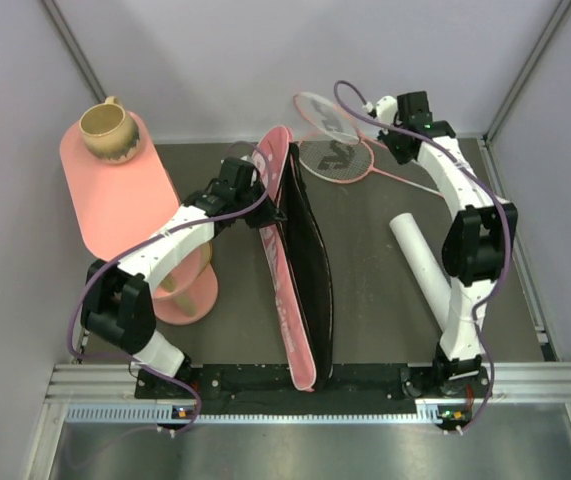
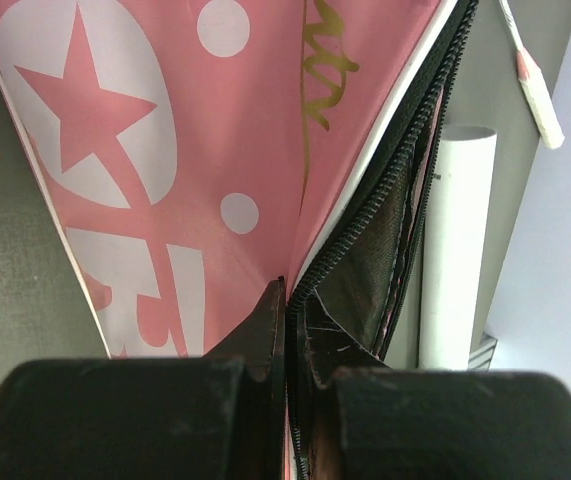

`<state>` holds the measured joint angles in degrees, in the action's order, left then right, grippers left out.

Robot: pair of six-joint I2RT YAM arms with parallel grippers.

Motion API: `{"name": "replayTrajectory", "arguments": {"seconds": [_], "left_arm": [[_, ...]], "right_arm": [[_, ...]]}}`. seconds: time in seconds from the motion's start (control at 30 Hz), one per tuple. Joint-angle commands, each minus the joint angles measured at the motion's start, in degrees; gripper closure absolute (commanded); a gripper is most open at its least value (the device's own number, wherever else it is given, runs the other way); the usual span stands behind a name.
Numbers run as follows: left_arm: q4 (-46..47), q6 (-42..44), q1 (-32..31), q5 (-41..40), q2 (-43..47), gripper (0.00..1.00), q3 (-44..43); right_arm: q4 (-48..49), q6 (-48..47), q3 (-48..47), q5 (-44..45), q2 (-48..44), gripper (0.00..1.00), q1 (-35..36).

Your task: Pack up the badminton gear

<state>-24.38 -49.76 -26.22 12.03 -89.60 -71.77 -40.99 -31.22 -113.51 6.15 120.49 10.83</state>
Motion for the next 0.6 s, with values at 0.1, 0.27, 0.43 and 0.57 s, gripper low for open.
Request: {"name": "replayTrajectory", "arguments": {"seconds": [0.1,0.27,0.43,0.57], "left_arm": [[-0.40,-2.28,0.55,-5.79,3.56,1.00,-2.59],[-0.67,-0.26,0.55,-6.93,4.35,1.00,-2.41],[-0.58,1.59,0.64,-7.46,5.93,1.00,-0.75],[0.30,5.01,0.64,-7.11,6.98,1.00,0.05]], "right_arm": [[2.25,15.88,5.40,-5.07,-11.76,1.00,1.47],[1.35,33.98,10.23,-21.59,-15.36,1.00,2.26],[9.58,46.58,21.73,-22.95,-18.17,1.00,5.60],[23.83,58.00,34.04,-23.99,-20.55,1.00,7.89]]}}
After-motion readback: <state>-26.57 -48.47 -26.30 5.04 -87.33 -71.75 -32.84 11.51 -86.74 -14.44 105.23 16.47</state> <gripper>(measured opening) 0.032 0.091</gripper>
